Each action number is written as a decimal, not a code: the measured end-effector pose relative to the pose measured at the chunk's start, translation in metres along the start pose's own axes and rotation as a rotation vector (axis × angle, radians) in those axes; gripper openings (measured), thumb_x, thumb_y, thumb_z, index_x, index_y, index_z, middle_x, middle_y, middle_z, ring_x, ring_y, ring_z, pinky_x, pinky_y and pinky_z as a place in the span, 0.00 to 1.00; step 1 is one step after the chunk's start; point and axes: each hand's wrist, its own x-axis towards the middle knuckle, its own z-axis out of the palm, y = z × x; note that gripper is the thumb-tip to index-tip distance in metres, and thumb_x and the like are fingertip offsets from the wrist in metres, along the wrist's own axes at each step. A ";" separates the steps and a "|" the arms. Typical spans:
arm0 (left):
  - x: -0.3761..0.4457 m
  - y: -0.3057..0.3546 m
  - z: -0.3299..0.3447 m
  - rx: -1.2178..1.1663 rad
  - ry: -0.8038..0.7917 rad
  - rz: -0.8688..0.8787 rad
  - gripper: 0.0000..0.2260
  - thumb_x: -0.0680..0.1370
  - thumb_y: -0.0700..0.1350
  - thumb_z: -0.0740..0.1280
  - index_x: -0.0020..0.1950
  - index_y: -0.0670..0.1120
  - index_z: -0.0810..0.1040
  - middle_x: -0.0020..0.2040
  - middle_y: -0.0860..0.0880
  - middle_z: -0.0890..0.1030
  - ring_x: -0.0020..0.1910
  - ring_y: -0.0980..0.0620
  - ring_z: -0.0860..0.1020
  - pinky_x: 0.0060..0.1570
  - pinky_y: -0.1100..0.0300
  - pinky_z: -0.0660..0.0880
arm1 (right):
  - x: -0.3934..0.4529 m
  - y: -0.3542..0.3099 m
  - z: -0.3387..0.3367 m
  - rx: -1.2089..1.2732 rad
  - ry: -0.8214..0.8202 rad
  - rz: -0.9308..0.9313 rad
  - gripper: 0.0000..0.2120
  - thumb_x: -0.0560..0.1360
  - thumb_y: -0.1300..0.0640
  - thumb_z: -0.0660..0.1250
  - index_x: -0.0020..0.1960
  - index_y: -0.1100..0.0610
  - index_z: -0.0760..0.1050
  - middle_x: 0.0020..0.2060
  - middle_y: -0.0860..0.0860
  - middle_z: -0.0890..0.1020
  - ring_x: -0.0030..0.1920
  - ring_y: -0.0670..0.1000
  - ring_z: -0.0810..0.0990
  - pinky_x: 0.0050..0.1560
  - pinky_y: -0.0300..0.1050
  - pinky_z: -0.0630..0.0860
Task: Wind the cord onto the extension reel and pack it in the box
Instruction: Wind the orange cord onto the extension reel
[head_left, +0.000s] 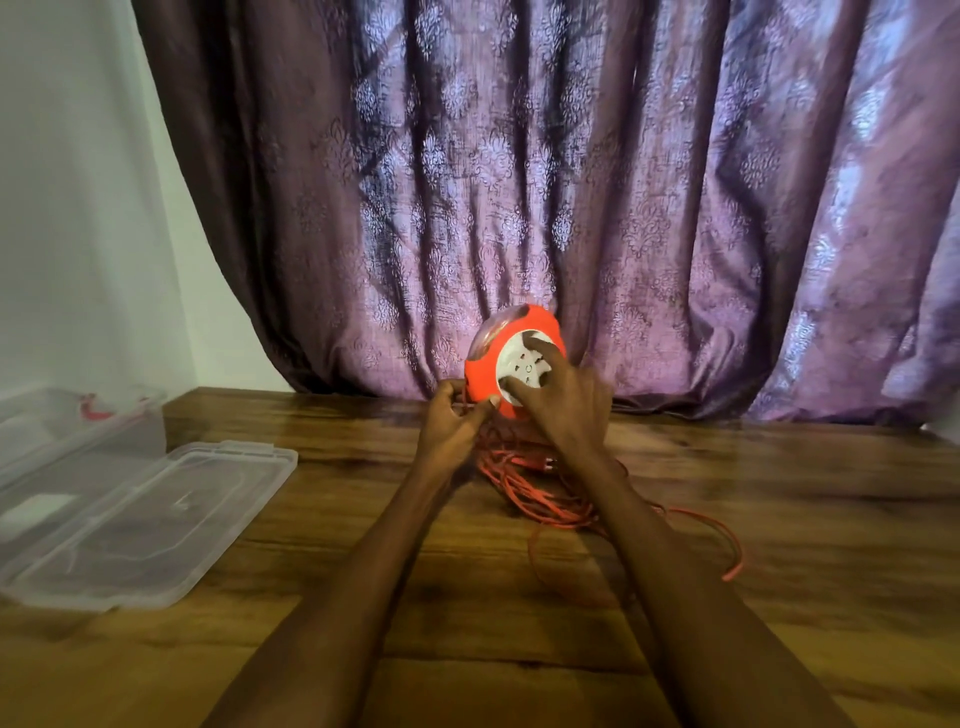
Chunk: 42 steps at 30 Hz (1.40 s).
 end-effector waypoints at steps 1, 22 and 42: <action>-0.001 -0.003 0.002 -0.003 0.003 -0.008 0.12 0.74 0.37 0.74 0.55 0.40 0.75 0.50 0.34 0.83 0.45 0.43 0.81 0.49 0.48 0.80 | 0.000 -0.006 0.000 0.163 -0.075 0.145 0.31 0.66 0.33 0.70 0.67 0.37 0.70 0.55 0.52 0.85 0.56 0.59 0.80 0.57 0.53 0.76; 0.010 0.007 -0.027 -0.121 0.007 -0.092 0.08 0.76 0.37 0.71 0.54 0.37 0.81 0.46 0.43 0.87 0.41 0.49 0.84 0.42 0.56 0.81 | -0.001 0.024 -0.006 -0.199 -0.134 -0.678 0.26 0.69 0.55 0.69 0.65 0.39 0.76 0.68 0.52 0.73 0.64 0.58 0.73 0.55 0.52 0.69; 0.013 -0.006 -0.022 0.039 -0.033 -0.035 0.10 0.74 0.39 0.74 0.51 0.42 0.76 0.42 0.46 0.84 0.40 0.52 0.82 0.42 0.55 0.79 | -0.004 0.015 0.006 -0.219 -0.086 -0.391 0.28 0.71 0.45 0.69 0.70 0.34 0.68 0.57 0.51 0.78 0.58 0.58 0.74 0.56 0.56 0.69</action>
